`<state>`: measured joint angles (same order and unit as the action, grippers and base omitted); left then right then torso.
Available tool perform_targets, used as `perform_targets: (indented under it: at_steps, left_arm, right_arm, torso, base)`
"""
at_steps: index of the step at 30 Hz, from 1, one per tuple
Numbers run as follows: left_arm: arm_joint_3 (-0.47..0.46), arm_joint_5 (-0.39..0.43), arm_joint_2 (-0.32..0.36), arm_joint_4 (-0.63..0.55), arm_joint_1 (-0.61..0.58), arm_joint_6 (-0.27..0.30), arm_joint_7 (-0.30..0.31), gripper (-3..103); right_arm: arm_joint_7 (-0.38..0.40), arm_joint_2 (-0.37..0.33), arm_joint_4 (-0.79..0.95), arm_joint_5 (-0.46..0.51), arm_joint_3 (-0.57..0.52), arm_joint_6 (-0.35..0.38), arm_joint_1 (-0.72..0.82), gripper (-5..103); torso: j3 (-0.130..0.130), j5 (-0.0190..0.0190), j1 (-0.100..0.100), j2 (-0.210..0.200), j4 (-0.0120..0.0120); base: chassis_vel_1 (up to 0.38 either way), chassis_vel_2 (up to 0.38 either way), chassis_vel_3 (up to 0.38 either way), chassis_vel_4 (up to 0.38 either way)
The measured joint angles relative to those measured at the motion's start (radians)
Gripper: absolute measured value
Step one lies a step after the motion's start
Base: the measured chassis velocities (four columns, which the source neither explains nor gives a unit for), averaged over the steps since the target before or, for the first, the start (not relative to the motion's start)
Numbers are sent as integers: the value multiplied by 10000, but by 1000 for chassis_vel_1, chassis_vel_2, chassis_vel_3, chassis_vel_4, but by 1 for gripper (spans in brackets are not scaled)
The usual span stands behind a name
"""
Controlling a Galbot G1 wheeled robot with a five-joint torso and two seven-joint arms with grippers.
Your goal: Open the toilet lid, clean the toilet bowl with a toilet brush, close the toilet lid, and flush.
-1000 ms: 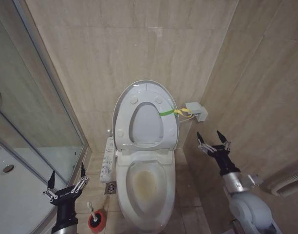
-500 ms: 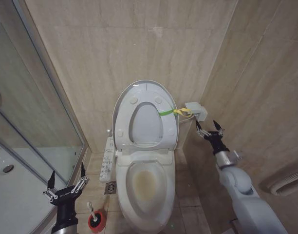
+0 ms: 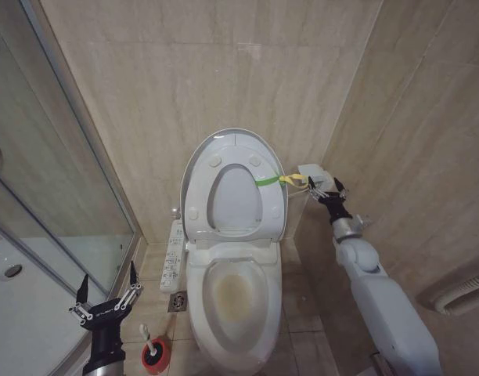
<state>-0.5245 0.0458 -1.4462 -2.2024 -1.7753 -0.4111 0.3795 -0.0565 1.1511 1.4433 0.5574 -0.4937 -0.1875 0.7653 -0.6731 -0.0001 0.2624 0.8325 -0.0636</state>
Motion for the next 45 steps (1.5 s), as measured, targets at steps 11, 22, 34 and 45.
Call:
perform_targets:
  at_steps: [11, 22, 34, 45]
  left_arm:
    - [0, 0, 0, 0, 0, 0, 0, 99]
    - [0, 0, 0, 0, 0, 0, 0, 99]
    - [0, 0, 0, 0, 0, 0, 0, 99]
    - [-2, 0, 0, 0, 0, 0, 0, 99]
  right_arm:
    - [-1, 318, -1597, -211, 839, -205, -1770, 100]
    - [113, 502, -1579, -229, 1559, -178, -2138, 100]
    - [336, 341, -702, 29, 2273, 116, -2024, 100]
    - [303, -534, 1391, 967, 2407, 638, -701, 100]
  torso:
    - [0, -1, 0, 0, 1]
    - [1, 0, 0, 0, 0]
    - [1, 0, 0, 1, 0]
    - [1, 1, -1, 2, 5]
  base:
    - [0, 0, 0, 0]
    - [0, 0, 0, 0]
    - [0, 0, 0, 0]
    - [0, 0, 0, 0]
